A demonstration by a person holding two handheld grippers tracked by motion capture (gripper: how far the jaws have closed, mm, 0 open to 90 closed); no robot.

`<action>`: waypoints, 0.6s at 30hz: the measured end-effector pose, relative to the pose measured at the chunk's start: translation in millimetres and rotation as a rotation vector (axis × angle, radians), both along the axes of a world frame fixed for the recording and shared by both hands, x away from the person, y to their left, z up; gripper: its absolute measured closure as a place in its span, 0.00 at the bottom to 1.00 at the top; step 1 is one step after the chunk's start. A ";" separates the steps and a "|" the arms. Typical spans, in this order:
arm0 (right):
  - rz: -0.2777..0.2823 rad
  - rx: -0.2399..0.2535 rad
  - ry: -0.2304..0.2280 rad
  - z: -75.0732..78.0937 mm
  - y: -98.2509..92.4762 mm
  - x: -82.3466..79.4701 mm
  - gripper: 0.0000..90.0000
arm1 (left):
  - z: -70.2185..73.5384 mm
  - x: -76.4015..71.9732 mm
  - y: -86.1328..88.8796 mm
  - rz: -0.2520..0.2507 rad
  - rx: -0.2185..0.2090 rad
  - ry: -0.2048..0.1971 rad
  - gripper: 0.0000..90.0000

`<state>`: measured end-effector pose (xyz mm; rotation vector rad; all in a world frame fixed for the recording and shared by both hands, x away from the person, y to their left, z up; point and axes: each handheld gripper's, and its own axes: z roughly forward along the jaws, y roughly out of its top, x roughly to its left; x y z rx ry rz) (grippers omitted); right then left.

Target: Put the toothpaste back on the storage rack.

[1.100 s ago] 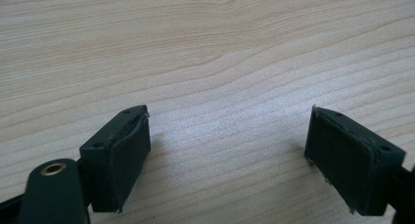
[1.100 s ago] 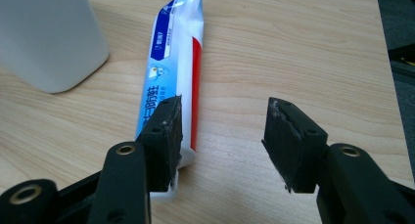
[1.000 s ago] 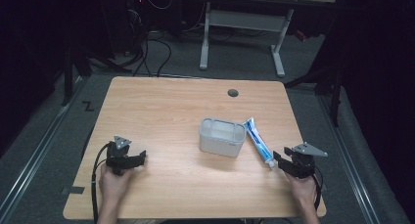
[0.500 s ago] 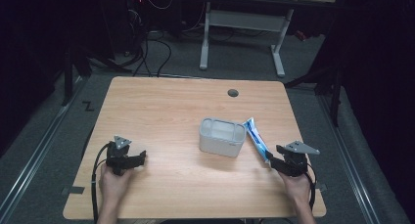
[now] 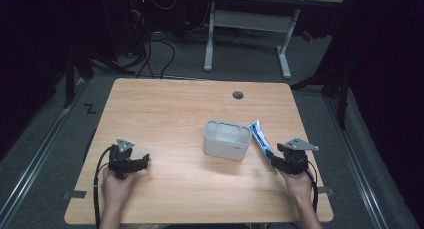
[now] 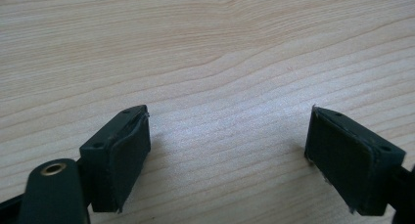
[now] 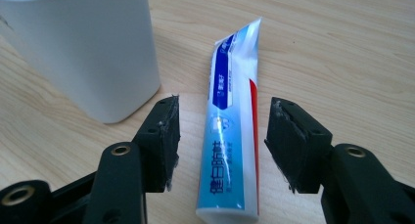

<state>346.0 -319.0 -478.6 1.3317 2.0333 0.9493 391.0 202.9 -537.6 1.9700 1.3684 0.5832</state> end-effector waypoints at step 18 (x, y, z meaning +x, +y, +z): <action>0.000 -0.003 0.024 0.8 5.2 23.8 0.52 | 0.0 0.1 -0.1 0.000 -0.001 0.000 0.19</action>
